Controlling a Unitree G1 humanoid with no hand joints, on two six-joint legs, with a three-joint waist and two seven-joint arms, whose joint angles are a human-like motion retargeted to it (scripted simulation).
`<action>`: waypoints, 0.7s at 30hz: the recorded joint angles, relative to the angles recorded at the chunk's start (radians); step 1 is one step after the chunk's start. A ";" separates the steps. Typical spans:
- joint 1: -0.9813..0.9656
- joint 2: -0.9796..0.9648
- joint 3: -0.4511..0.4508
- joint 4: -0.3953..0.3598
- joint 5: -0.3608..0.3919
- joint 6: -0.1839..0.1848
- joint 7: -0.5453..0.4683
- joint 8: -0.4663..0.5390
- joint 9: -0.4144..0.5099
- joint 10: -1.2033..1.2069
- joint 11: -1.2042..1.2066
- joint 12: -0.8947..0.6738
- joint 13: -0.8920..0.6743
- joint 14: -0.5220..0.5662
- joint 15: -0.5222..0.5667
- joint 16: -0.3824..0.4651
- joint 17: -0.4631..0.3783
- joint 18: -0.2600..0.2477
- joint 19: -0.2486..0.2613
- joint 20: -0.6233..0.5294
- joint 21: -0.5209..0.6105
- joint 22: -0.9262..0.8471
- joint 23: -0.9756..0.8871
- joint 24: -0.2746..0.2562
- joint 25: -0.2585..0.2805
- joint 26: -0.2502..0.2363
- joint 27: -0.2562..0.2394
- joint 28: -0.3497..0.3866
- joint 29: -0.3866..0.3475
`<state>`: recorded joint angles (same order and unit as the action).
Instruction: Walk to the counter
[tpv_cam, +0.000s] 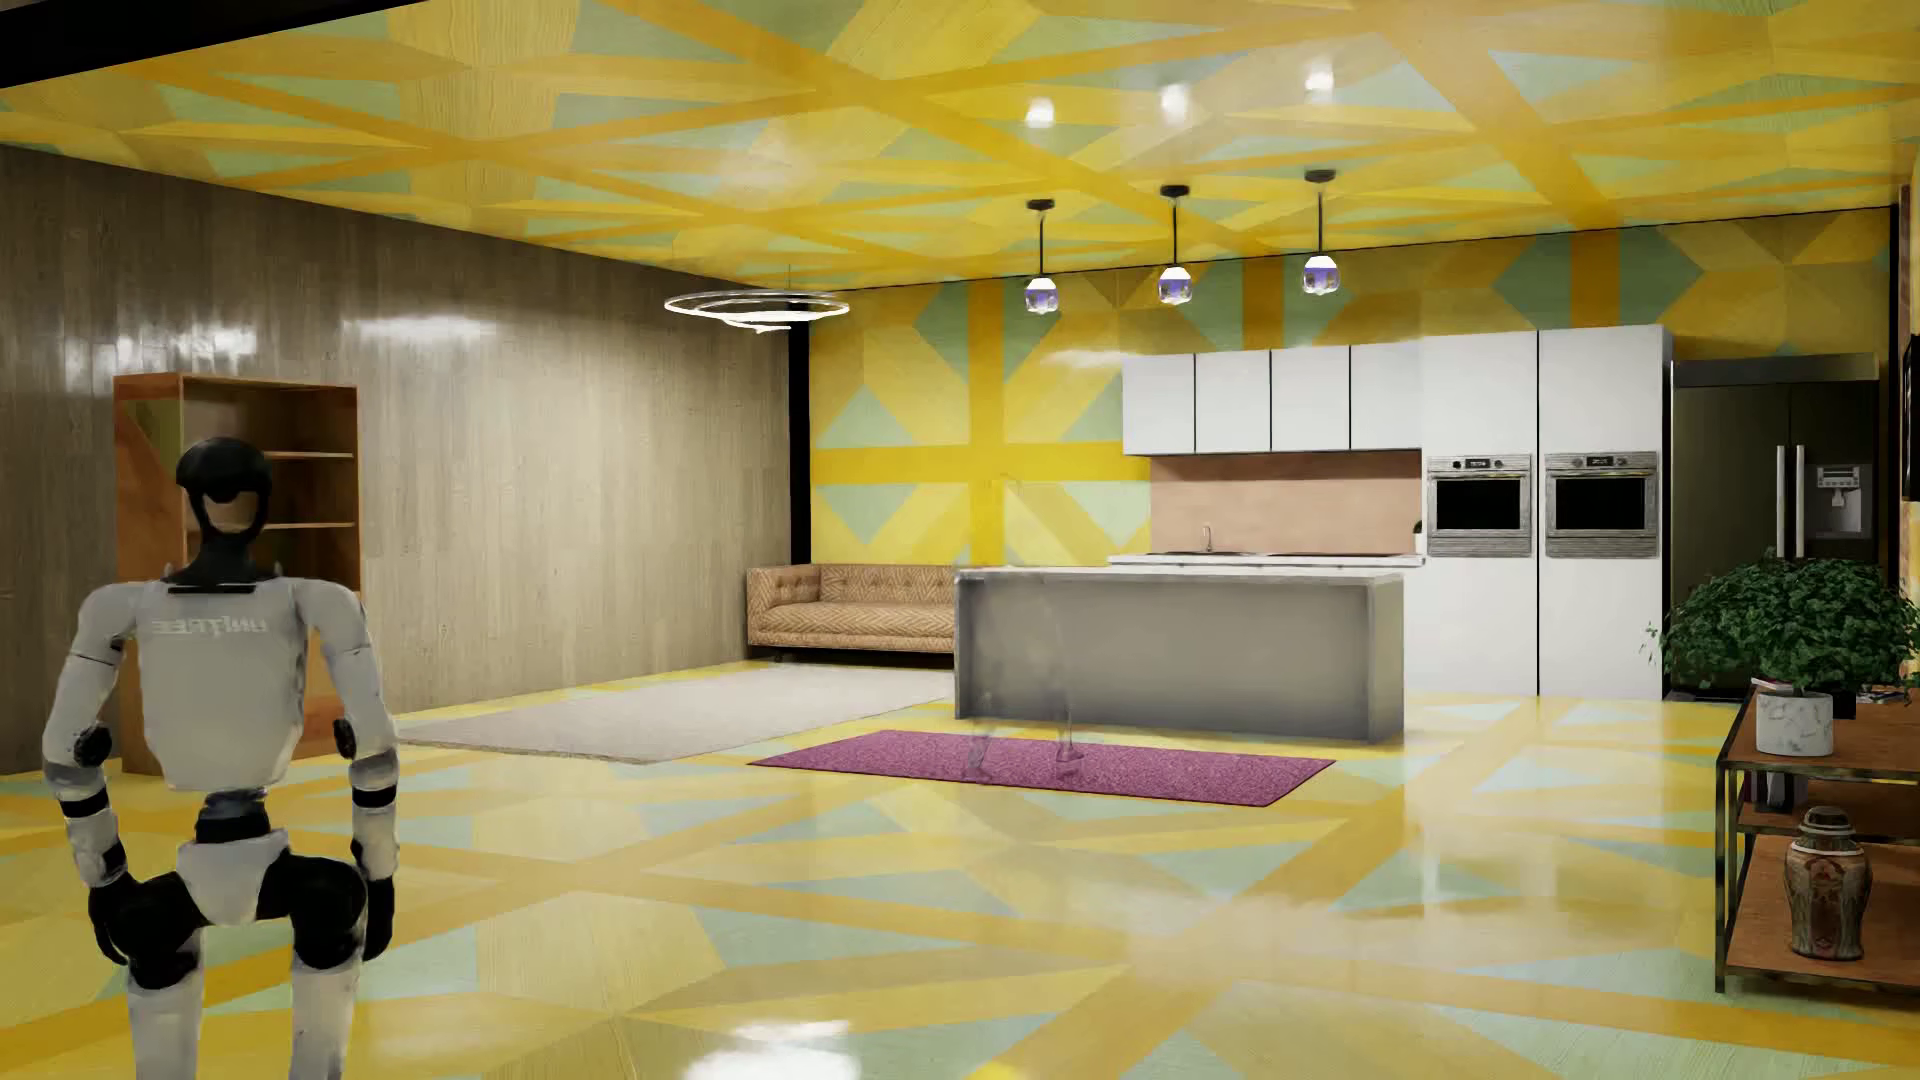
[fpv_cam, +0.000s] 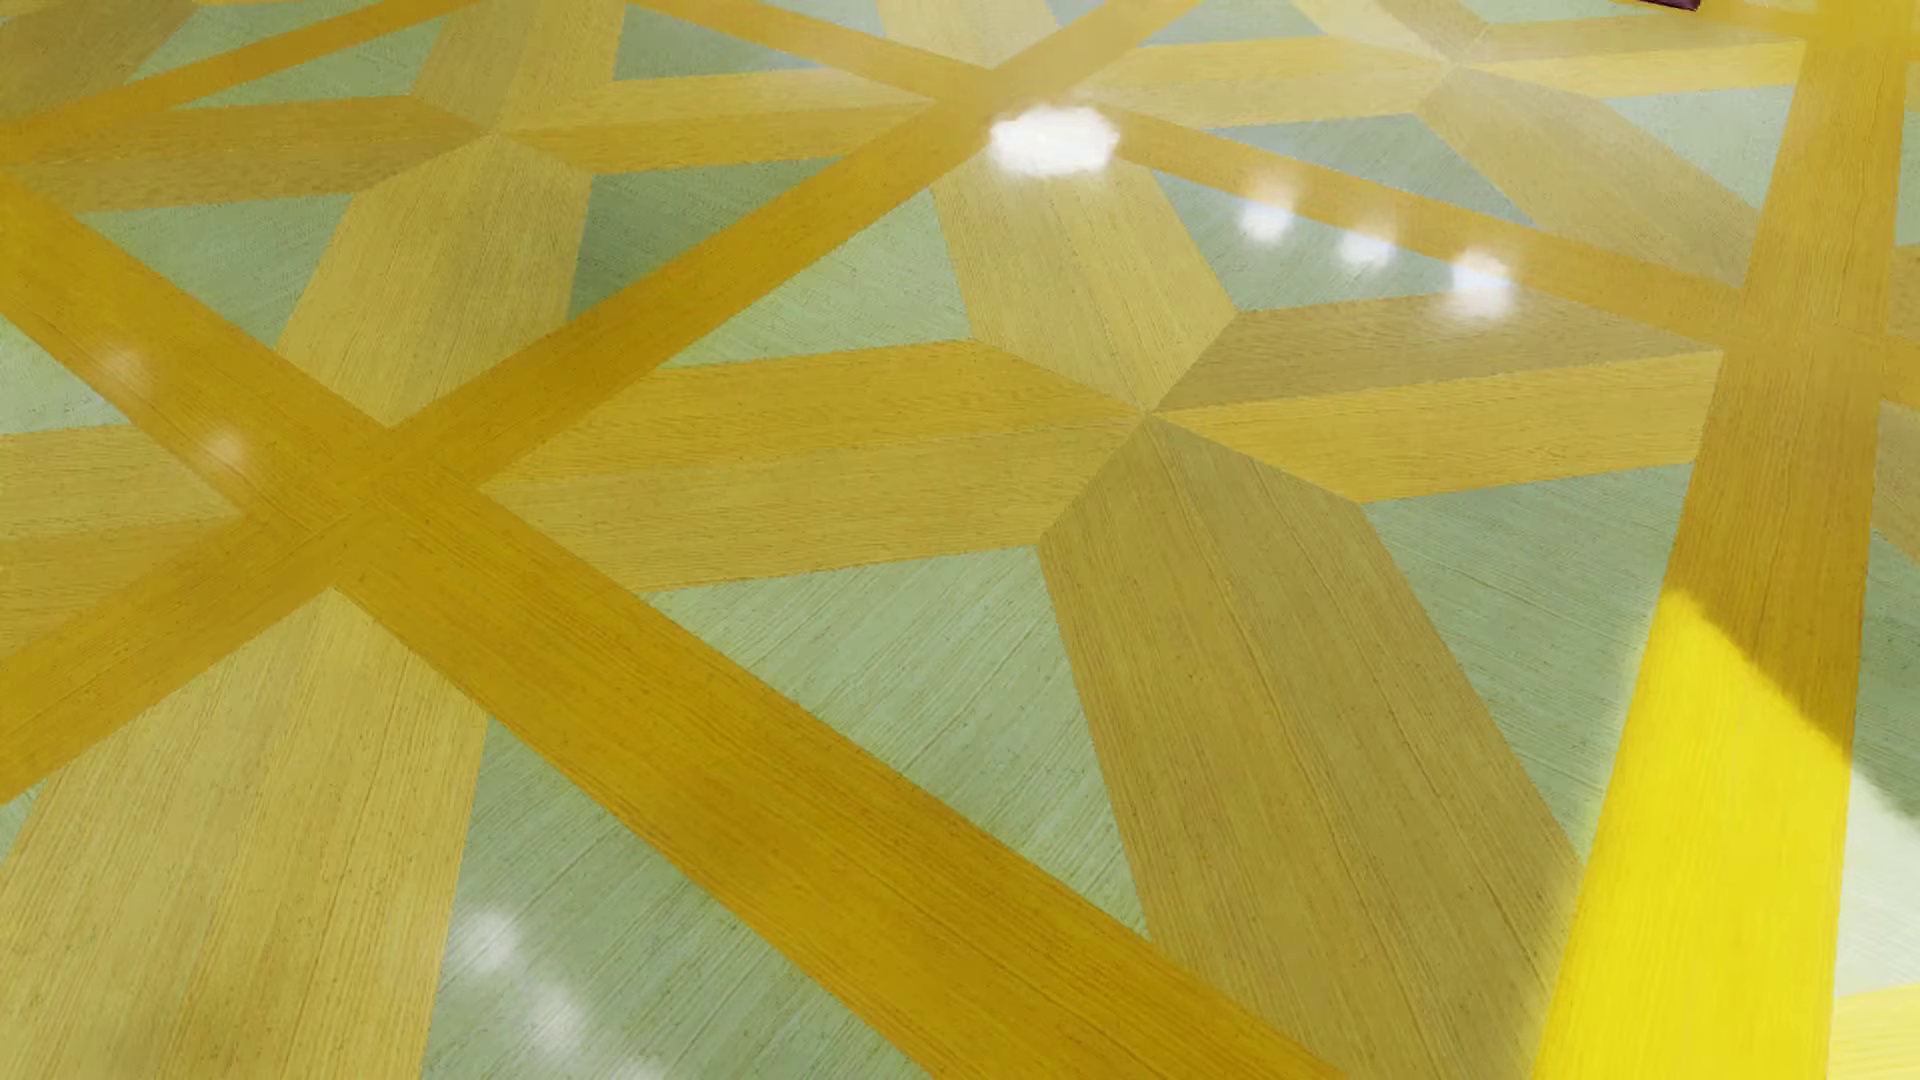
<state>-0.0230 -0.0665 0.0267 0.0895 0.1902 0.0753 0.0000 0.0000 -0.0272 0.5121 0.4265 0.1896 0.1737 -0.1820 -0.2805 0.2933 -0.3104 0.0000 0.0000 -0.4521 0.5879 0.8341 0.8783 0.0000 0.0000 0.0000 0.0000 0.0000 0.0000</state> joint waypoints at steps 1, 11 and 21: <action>-0.005 -0.006 0.002 -0.002 0.003 0.000 0.000 0.000 0.001 0.000 0.003 0.003 0.000 -0.016 0.014 0.003 0.002 0.000 0.000 -0.007 0.004 -0.002 -0.008 0.000 0.000 0.000 0.000 0.000 0.000; -0.406 0.165 0.156 -0.004 -0.020 -0.036 0.000 0.000 0.095 0.352 -0.019 0.110 -0.055 -0.044 -0.099 0.034 -0.040 0.000 0.000 -0.027 0.059 0.048 -0.066 0.000 0.000 0.000 0.000 0.000 0.000; -0.554 0.382 0.297 -0.018 -0.113 -0.082 0.000 0.000 0.095 0.372 0.126 0.135 -0.063 -0.044 0.068 0.047 -0.027 0.000 0.000 -0.044 0.114 0.184 0.019 0.000 0.000 0.000 0.000 0.000 0.000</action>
<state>-0.5769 0.3152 0.3239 0.0712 0.0770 -0.0064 0.0000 0.0000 0.0682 0.8844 0.5527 0.3246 0.1102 -0.2258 -0.2122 0.3399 -0.3377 0.0000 0.0000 -0.4961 0.7019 1.0179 0.8973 0.0000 0.0000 0.0000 0.0000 0.0000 0.0000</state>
